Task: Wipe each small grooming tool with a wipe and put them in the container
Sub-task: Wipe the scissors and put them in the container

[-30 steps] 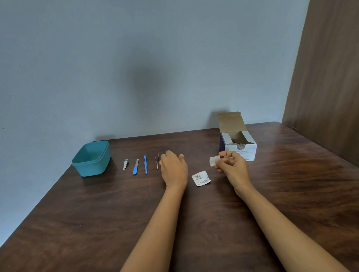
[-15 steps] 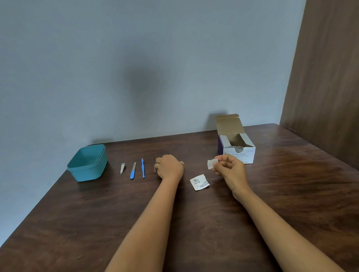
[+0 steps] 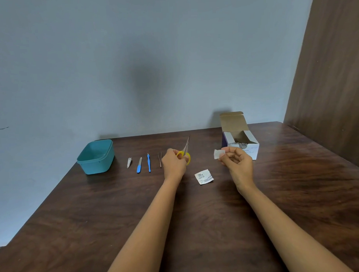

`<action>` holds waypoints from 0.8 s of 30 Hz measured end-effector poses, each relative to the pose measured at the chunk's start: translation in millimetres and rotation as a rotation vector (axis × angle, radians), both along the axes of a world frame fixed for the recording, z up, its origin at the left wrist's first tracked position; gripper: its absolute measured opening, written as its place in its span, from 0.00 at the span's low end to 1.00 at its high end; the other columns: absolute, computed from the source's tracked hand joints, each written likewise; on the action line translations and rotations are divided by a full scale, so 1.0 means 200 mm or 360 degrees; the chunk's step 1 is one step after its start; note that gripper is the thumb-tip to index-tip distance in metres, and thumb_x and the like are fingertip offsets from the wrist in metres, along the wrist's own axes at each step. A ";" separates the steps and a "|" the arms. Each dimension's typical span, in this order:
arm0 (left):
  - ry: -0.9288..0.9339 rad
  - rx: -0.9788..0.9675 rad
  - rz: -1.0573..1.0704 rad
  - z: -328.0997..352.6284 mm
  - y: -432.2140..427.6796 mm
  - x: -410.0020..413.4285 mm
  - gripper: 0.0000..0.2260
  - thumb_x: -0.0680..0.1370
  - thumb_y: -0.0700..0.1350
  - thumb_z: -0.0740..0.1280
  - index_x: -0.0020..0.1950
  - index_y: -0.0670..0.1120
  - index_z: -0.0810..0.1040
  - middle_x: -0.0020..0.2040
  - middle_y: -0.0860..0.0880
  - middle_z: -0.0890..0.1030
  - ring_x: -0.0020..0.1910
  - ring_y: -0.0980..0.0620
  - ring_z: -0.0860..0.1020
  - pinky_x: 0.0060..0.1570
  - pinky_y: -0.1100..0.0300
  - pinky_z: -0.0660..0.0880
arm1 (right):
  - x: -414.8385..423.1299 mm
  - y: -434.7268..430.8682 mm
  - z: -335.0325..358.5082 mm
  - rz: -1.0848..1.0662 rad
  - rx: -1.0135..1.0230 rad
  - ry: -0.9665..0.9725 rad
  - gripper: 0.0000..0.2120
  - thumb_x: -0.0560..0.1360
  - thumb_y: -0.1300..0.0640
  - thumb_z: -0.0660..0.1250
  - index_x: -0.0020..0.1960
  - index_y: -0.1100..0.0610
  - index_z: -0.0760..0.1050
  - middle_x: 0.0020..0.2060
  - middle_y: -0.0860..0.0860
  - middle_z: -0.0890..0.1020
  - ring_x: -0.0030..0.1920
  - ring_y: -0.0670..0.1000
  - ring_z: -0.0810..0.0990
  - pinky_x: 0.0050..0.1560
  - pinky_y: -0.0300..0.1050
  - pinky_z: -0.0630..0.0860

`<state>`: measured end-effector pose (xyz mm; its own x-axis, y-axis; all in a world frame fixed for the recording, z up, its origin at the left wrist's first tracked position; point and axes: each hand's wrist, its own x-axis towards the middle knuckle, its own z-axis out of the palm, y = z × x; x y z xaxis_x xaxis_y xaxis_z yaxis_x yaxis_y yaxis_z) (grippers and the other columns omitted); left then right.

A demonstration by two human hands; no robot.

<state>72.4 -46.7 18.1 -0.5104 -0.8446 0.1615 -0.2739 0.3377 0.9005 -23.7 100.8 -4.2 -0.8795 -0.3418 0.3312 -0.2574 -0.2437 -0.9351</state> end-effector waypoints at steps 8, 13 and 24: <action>0.0556 0.0566 -0.0319 0.00 0.13 0.23 0.05 0.74 0.37 0.71 0.47 0.43 0.78 0.45 0.42 0.83 0.43 0.50 0.81 0.42 0.60 0.80 | 0.20 -0.05 0.10 0.0121 -0.0050 -0.0120 0.07 0.72 0.70 0.68 0.47 0.61 0.80 0.34 0.53 0.83 0.32 0.43 0.80 0.38 0.35 0.78; 0.0557 0.0516 -0.0370 -0.03 0.15 0.36 0.05 0.75 0.42 0.71 0.48 0.45 0.77 0.43 0.44 0.84 0.40 0.52 0.80 0.36 0.61 0.73 | 0.33 -0.06 0.11 0.0246 0.0048 -0.0199 0.04 0.73 0.68 0.69 0.48 0.64 0.79 0.36 0.57 0.83 0.33 0.47 0.82 0.36 0.36 0.78; 0.0879 0.0770 -0.0388 -0.05 0.22 0.44 0.06 0.74 0.38 0.71 0.47 0.44 0.75 0.38 0.46 0.83 0.38 0.51 0.79 0.38 0.60 0.77 | 0.49 -0.02 0.14 0.0442 0.0046 -0.0439 0.04 0.72 0.66 0.70 0.41 0.58 0.79 0.34 0.52 0.84 0.35 0.47 0.80 0.38 0.38 0.77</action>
<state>159.5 -2.6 7.9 -0.6439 -0.7600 0.0881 0.2893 -0.1352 0.9477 75.1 97.5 23.3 -0.8069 -0.5850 0.0818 0.0768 -0.2413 -0.9674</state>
